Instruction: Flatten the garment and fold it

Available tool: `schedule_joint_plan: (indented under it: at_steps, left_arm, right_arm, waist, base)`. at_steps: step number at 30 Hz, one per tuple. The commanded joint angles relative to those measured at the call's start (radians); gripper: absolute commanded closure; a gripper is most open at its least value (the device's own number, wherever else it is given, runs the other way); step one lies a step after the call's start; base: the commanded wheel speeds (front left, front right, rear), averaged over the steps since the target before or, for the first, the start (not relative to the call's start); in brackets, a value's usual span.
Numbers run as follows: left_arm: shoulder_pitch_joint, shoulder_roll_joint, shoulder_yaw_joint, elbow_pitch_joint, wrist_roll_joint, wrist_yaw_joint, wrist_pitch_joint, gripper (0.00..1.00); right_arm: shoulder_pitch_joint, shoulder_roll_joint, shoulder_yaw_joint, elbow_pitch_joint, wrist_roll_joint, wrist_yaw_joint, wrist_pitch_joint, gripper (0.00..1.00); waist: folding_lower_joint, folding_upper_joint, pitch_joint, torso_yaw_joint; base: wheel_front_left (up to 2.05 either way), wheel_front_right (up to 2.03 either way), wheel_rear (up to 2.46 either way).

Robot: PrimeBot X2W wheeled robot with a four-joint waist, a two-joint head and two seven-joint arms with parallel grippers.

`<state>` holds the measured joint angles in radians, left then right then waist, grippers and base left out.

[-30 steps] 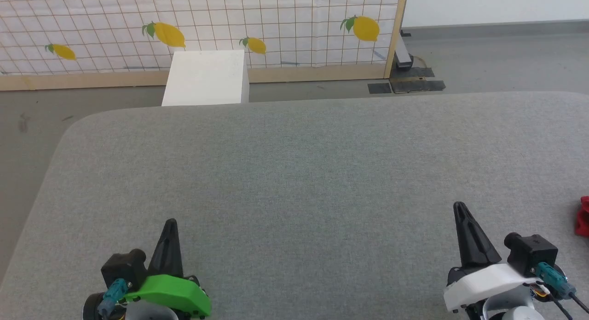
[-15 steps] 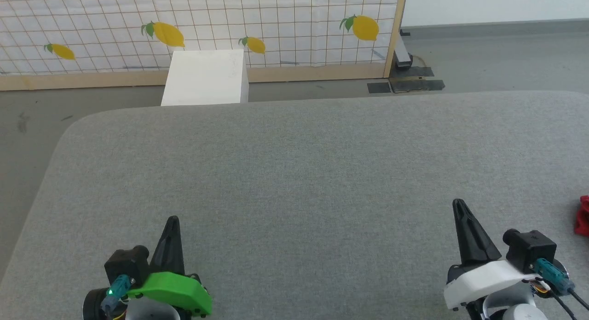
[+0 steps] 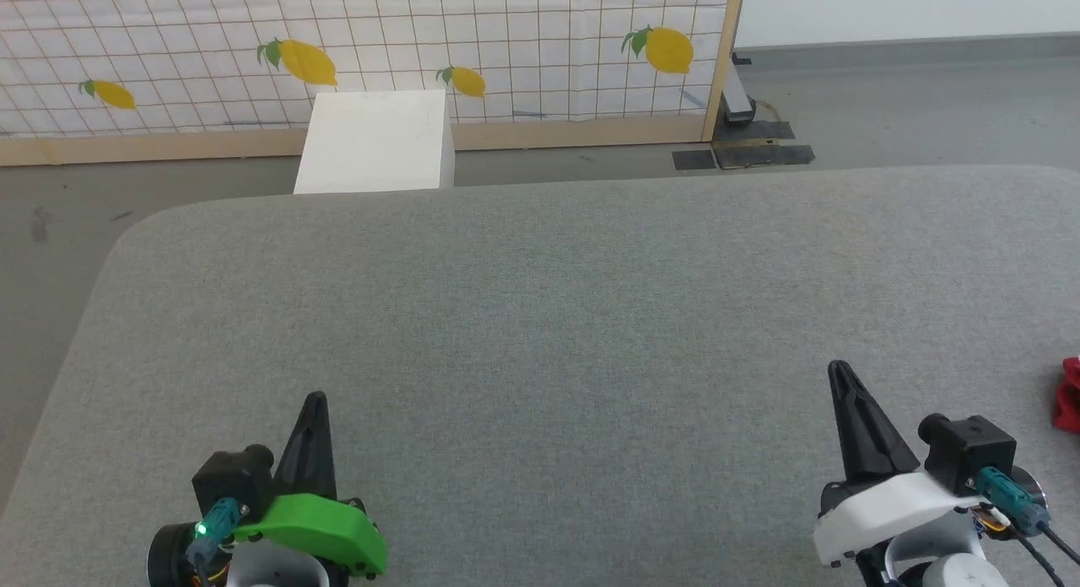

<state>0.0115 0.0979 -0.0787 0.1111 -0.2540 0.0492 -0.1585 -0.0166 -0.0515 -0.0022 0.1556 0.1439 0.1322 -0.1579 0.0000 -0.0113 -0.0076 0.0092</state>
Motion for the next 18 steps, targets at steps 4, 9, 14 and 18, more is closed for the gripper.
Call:
schedule_joint_plan:
  at_steps: [4, 9, 14, 18]
  left_arm:
    - [-0.004, -0.006, 0.007, -0.012, 0.032, -0.008, 0.014, 1.0]
    - [-0.005, -0.009, 0.012, -0.019, 0.046, -0.011, 0.024, 1.0]
    - [-0.005, -0.012, 0.017, -0.025, 0.062, -0.014, 0.034, 1.0]
    - [-0.006, -0.014, 0.021, -0.031, 0.074, -0.016, 0.042, 1.0]
  right_arm:
    - [0.007, 0.001, 0.001, -0.017, -0.017, -0.001, 0.012, 1.0]
    - [0.008, 0.001, 0.001, -0.027, -0.025, -0.001, 0.021, 1.0]
    - [0.008, 0.001, 0.001, -0.036, -0.034, -0.001, 0.032, 1.0]
    - [0.009, 0.001, 0.001, -0.044, -0.041, -0.001, 0.04, 1.0]
  waist:
    - [0.0, 0.0048, 0.0, -0.001]
    - [0.0, 0.0053, 0.001, -0.001]
    - [0.0, 0.0057, 0.001, -0.002]
    - [0.0, 0.0061, 0.002, -0.002]
  base:
    - [0.0, 0.0, 0.0]
    - [0.0, 0.0, 0.0]
    - [0.0, 0.0, 0.0]
    - [0.0, 0.0, 0.0]
